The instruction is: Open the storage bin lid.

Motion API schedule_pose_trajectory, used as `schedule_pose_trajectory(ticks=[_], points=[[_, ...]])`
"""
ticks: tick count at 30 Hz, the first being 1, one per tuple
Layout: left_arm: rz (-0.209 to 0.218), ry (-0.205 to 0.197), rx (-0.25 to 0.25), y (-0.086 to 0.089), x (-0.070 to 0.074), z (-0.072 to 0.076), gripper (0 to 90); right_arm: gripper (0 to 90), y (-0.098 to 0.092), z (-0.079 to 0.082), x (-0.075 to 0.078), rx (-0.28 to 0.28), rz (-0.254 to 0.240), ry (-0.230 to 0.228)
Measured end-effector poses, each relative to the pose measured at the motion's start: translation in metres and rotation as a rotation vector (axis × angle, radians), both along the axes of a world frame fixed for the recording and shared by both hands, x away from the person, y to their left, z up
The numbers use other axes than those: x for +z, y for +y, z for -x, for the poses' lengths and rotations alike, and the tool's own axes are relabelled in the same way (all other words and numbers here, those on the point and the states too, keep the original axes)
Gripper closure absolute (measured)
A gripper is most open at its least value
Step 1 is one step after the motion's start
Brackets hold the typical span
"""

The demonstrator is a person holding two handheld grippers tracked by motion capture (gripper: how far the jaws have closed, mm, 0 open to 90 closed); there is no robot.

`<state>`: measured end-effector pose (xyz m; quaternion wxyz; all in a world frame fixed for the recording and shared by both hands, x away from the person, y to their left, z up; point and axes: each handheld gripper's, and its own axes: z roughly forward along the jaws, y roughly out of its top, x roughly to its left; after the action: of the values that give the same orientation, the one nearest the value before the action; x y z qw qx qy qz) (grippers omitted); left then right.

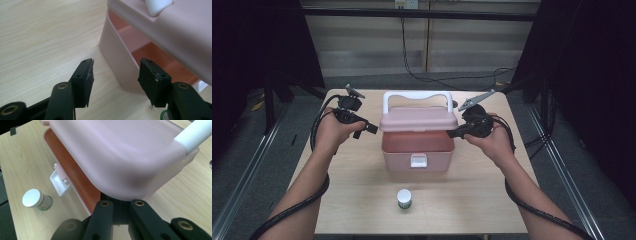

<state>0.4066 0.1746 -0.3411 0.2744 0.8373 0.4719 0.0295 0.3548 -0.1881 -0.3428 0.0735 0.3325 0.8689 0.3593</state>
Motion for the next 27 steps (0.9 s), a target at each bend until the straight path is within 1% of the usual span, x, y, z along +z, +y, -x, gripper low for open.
schedule_pose_trajectory(ticks=[2,4,7,11,15,17,21,22,24,27], points=[[0.003,0.004,-0.011,-0.001,0.000,0.001,45.4,90.0,0.000,0.000,0.001,0.002,0.000,-0.007],[0.002,0.003,-0.015,-0.003,0.001,0.002,45.4,90.0,0.001,0.000,0.002,-0.003,0.002,-0.002],[0.006,0.000,-0.020,-0.006,0.004,0.005,45.4,90.0,0.000,-0.001,0.003,-0.002,0.003,-0.009],[-0.007,0.001,-0.036,-0.008,0.006,0.006,45.4,90.0,0.001,-0.002,0.005,-0.014,0.009,-0.013],[0.003,0.004,-0.038,-0.010,0.005,0.008,45.4,90.0,0.001,-0.003,0.006,-0.012,-0.004,-0.013],[0.016,0.005,-0.040,-0.012,0.004,0.009,45.4,90.0,0.001,-0.003,0.006,-0.012,-0.001,-0.014],[0.018,0.002,-0.049,-0.015,0.004,0.011,45.3,90.0,0.001,-0.003,0.006,-0.009,0.004,-0.013],[0.023,0.006,-0.043,-0.015,0.004,0.011,45.3,90.0,0.001,-0.003,0.006,-0.009,0.008,-0.012],[0.026,0.003,-0.059,-0.016,0.005,0.011,45.1,90.0,0.001,-0.004,0.006,-0.011,0.008,-0.011],[0.032,-0.007,-0.062,-0.018,0.007,0.012,45.0,90.0,0.001,-0.004,0.006,-0.013,0.006,-0.011]])
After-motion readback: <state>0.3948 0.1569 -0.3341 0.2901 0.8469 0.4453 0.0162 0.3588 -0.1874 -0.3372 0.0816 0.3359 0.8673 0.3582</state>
